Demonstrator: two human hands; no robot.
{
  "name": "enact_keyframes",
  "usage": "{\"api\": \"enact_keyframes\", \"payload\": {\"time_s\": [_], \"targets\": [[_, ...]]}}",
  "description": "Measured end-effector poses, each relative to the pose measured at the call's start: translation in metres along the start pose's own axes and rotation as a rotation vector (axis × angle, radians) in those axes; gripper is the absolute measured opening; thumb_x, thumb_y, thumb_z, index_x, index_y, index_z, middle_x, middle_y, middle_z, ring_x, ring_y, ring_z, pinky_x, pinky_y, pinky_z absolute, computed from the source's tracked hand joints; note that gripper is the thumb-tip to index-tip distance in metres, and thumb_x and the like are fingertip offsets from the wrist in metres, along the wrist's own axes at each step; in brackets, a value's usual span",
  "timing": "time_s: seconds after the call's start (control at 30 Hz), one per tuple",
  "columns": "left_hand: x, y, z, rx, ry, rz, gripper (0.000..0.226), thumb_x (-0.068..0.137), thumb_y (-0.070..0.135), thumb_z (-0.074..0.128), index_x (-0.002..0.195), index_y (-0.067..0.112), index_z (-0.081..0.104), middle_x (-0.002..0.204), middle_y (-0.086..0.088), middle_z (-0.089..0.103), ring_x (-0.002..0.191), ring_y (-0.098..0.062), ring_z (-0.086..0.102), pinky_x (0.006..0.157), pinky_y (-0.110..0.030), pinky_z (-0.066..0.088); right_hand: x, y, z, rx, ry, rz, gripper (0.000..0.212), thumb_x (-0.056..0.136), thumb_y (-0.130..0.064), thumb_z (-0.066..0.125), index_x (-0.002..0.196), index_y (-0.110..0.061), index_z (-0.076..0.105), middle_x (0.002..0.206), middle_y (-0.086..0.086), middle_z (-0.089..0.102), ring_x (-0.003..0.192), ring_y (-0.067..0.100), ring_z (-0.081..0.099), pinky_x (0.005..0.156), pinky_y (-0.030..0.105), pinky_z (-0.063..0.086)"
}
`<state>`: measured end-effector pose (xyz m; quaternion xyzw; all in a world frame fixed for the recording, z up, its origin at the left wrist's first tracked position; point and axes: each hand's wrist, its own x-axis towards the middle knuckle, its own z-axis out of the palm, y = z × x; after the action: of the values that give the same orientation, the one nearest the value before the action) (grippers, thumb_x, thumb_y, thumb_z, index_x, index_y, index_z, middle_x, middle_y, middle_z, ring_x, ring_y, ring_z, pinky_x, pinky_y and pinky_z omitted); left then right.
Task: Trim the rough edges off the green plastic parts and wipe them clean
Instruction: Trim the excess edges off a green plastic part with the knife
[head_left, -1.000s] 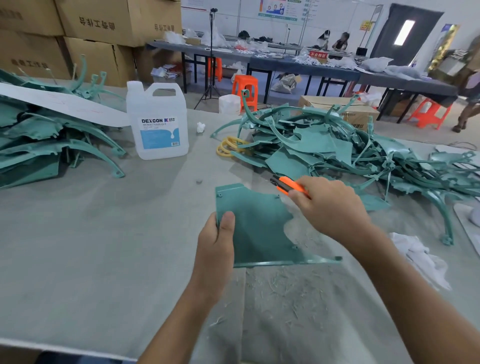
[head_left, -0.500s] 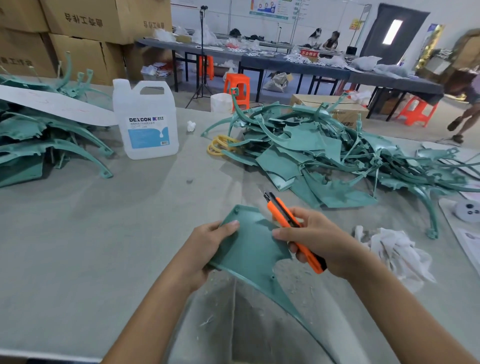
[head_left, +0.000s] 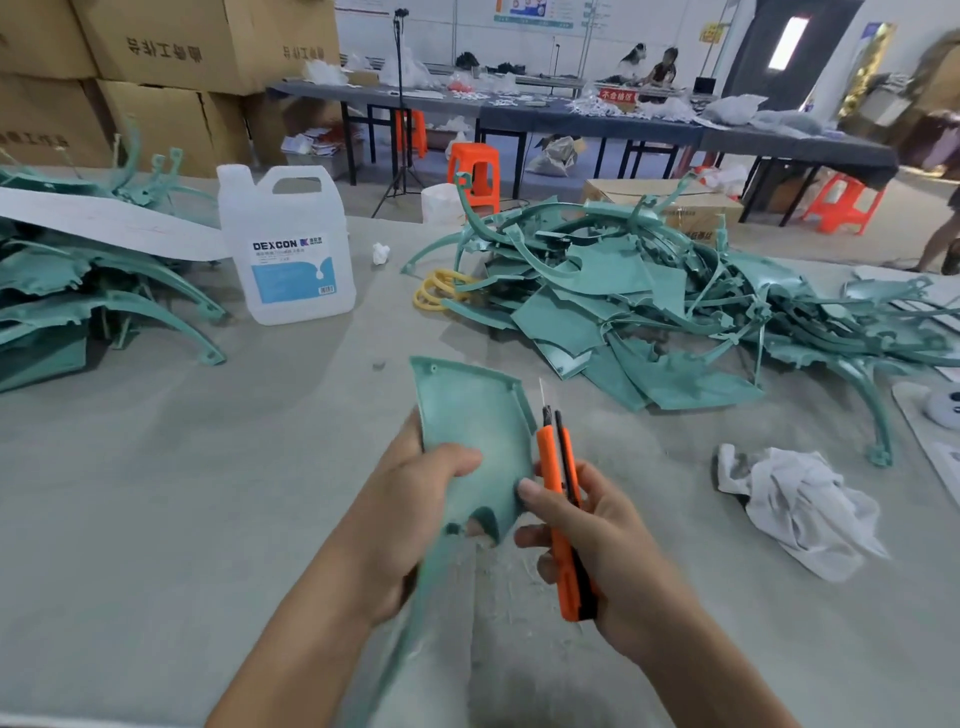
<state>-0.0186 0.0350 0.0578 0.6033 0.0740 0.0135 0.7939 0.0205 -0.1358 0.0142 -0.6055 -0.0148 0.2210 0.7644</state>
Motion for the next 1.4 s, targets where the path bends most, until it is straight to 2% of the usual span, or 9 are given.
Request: {"api": "enact_keyframes", "payload": {"time_s": [0.1, 0.23, 0.33, 0.5, 0.7, 0.87, 1.17, 1.3, 1.4], "targets": [[0.005, 0.024, -0.022, 0.504, -0.037, 0.01, 0.037, 0.074, 0.027, 0.054, 0.109, 0.036, 0.06, 0.102, 0.001, 0.073, 0.097, -0.024, 0.069, 0.086, -0.049, 0.055, 0.003, 0.007, -0.003, -0.05, 0.084, 0.006, 0.025, 0.095, -0.032, 0.069, 0.113, -0.016, 0.066, 0.102, 0.009, 0.073, 0.071, 0.019, 0.064, 0.053, 0.029, 0.049], [0.031, 0.034, -0.047, 1.342, -0.115, -0.132, 0.014, 0.093, 0.031, 0.046, 0.107, 0.028, 0.047, 0.103, -0.006, 0.065, 0.094, -0.027, 0.064, 0.087, -0.042, 0.053, 0.012, 0.019, 0.0, -0.218, 0.117, -0.053, 0.013, 0.105, -0.023, 0.054, 0.111, -0.022, 0.065, 0.094, 0.008, 0.07, 0.064, 0.014, 0.058, 0.054, 0.03, 0.05], [0.048, 0.032, -0.053, 1.618, -0.133, -0.208, 0.01, 0.098, 0.025, 0.044, 0.106, 0.023, 0.05, 0.111, -0.008, 0.063, 0.099, -0.028, 0.061, 0.087, -0.038, 0.051, 0.019, 0.023, 0.009, -0.295, 0.106, -0.088, 0.015, 0.105, -0.018, 0.051, 0.112, -0.024, 0.063, 0.09, 0.006, 0.066, 0.061, 0.013, 0.057, 0.053, 0.029, 0.05], [0.062, 0.028, -0.052, 1.752, -0.091, -0.195, 0.011, 0.099, 0.033, 0.044, 0.1, 0.023, 0.046, 0.108, -0.009, 0.061, 0.096, -0.029, 0.059, 0.079, -0.037, 0.049, 0.03, 0.022, 0.028, -0.168, 0.014, -0.075, 0.019, 0.107, -0.018, 0.048, 0.124, -0.012, 0.053, 0.089, 0.013, 0.063, 0.057, 0.019, 0.059, 0.054, 0.032, 0.055], [0.069, 0.028, -0.053, 1.776, -0.106, -0.176, 0.017, 0.099, 0.035, 0.046, 0.112, 0.025, 0.05, 0.11, -0.006, 0.063, 0.096, -0.026, 0.061, 0.083, -0.04, 0.053, 0.034, 0.01, 0.039, -0.154, -0.088, -0.127, 0.041, 0.108, -0.022, 0.048, 0.143, -0.042, 0.043, 0.088, 0.01, 0.066, 0.058, 0.026, 0.062, 0.052, 0.033, 0.053], [0.07, 0.026, -0.05, 1.792, -0.132, -0.145, 0.014, 0.099, 0.032, 0.044, 0.107, 0.023, 0.05, 0.102, -0.005, 0.062, 0.09, -0.025, 0.061, 0.08, -0.039, 0.053, 0.036, 0.011, 0.043, -0.177, -0.123, -0.111, 0.049, 0.108, -0.024, 0.047, 0.151, -0.045, 0.037, 0.089, 0.008, 0.065, 0.058, 0.023, 0.062, 0.051, 0.032, 0.053], [0.069, 0.026, -0.054, 1.763, -0.103, -0.129, 0.012, 0.098, 0.029, 0.043, 0.105, 0.023, 0.051, 0.104, -0.003, 0.064, 0.092, -0.024, 0.062, 0.08, -0.038, 0.053, 0.046, 0.023, 0.06, -0.114, -0.091, -0.122, 0.046, 0.109, -0.023, 0.046, 0.149, -0.045, 0.041, 0.086, 0.013, 0.058, 0.053, 0.023, 0.057, 0.048, 0.03, 0.049], [0.071, 0.027, -0.057, 1.734, -0.096, -0.15, 0.009, 0.098, 0.029, 0.043, 0.1, 0.023, 0.05, 0.103, -0.005, 0.064, 0.092, -0.026, 0.061, 0.076, -0.036, 0.05, 0.051, 0.035, 0.079, -0.03, -0.045, -0.133, 0.047, 0.108, -0.023, 0.046, 0.122, -0.067, 0.045, 0.081, 0.01, 0.058, 0.051, 0.022, 0.057, 0.048, 0.03, 0.05], [0.07, 0.027, -0.061, 1.709, -0.08, -0.144, 0.009, 0.098, 0.031, 0.044, 0.097, 0.023, 0.049, 0.1, -0.006, 0.063, 0.089, -0.026, 0.061, 0.067, -0.033, 0.042, 0.057, 0.048, 0.091, 0.023, -0.014, -0.099, 0.045, 0.107, -0.022, 0.045, 0.117, -0.065, 0.05, 0.07, 0.004, 0.058, 0.047, 0.021, 0.054, 0.044, 0.028, 0.048]]}}
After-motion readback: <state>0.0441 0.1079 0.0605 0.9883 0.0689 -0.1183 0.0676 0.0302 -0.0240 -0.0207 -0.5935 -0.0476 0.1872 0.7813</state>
